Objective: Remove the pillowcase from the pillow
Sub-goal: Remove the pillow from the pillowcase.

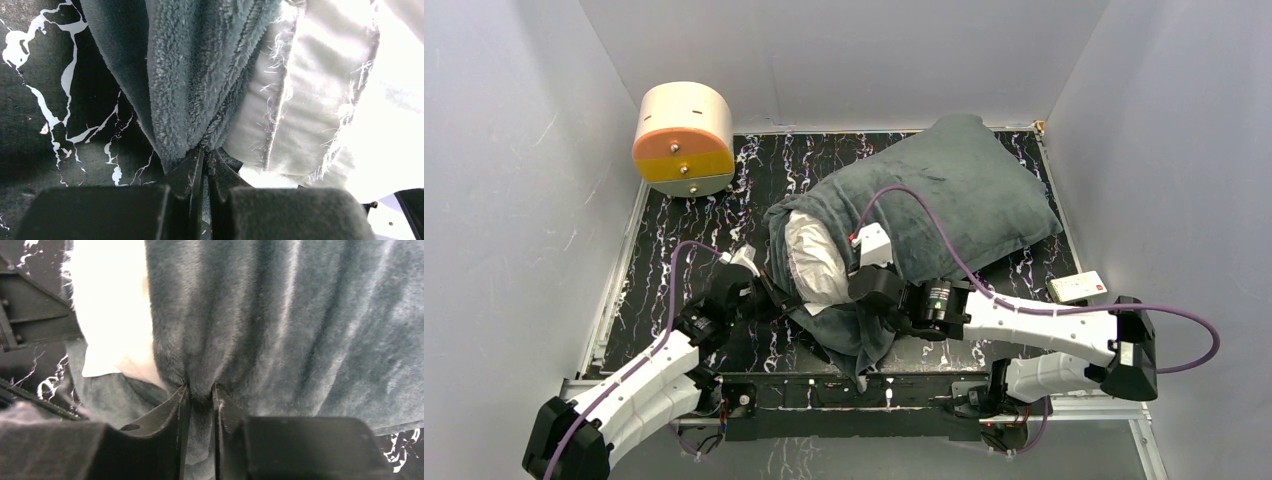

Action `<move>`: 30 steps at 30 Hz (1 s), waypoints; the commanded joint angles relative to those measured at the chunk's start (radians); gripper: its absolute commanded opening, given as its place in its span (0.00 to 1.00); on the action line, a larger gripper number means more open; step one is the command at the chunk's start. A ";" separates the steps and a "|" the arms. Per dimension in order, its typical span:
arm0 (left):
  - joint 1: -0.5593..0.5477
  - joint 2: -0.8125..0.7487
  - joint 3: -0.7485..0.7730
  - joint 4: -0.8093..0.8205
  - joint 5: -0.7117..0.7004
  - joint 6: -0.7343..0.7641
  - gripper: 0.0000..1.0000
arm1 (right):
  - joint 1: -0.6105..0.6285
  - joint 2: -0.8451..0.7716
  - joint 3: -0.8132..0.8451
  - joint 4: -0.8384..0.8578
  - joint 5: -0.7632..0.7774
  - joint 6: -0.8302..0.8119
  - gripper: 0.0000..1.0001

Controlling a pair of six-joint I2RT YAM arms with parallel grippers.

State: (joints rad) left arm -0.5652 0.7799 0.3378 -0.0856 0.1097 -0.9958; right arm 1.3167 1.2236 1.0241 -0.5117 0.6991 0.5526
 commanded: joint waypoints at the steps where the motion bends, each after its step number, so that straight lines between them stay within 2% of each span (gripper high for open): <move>1: 0.004 0.014 -0.016 -0.130 -0.028 0.026 0.00 | -0.050 -0.017 0.022 0.023 0.124 0.009 0.23; 4: 0.004 0.006 0.006 -0.208 -0.093 0.013 0.00 | -0.135 -0.094 -0.008 -0.016 0.186 0.023 0.18; 10: 0.004 -0.009 0.039 -0.279 -0.209 -0.001 0.00 | -0.380 -0.281 -0.223 0.088 0.062 0.012 0.09; 13: 0.007 -0.017 0.045 -0.268 -0.213 0.009 0.00 | -0.472 -0.225 -0.365 0.129 -0.046 0.068 0.08; 16: 0.008 0.003 0.049 -0.214 -0.151 0.044 0.00 | -0.527 -0.118 -0.487 0.297 -0.299 0.081 0.08; 18: 0.008 0.027 0.051 -0.183 -0.113 0.055 0.00 | -0.528 -0.062 -0.503 0.369 -0.441 0.100 0.09; 19: 0.008 0.036 0.054 -0.180 -0.095 0.063 0.00 | -0.528 -0.071 -0.492 0.382 -0.489 0.102 0.12; 21: 0.008 0.029 0.058 -0.190 -0.079 0.078 0.00 | -0.528 -0.142 -0.445 0.346 -0.490 0.077 0.27; 23: 0.008 0.035 0.065 -0.199 -0.087 0.100 0.00 | -0.528 -0.277 -0.305 0.158 -0.474 -0.054 0.57; 24: 0.008 0.050 0.066 -0.174 -0.075 0.095 0.00 | -0.529 -0.323 -0.239 0.094 -0.581 -0.104 0.62; 27: 0.008 0.065 0.075 -0.152 -0.034 0.096 0.00 | -0.528 -0.368 -0.165 0.096 -0.829 -0.093 0.66; 30: 0.008 0.040 0.062 -0.152 -0.033 0.090 0.00 | -0.503 -0.331 -0.123 0.217 -1.133 -0.067 0.65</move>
State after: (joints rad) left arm -0.5640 0.8326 0.4053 -0.1574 0.0700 -0.9314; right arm 0.7895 0.8551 0.8326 -0.3710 -0.1390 0.4938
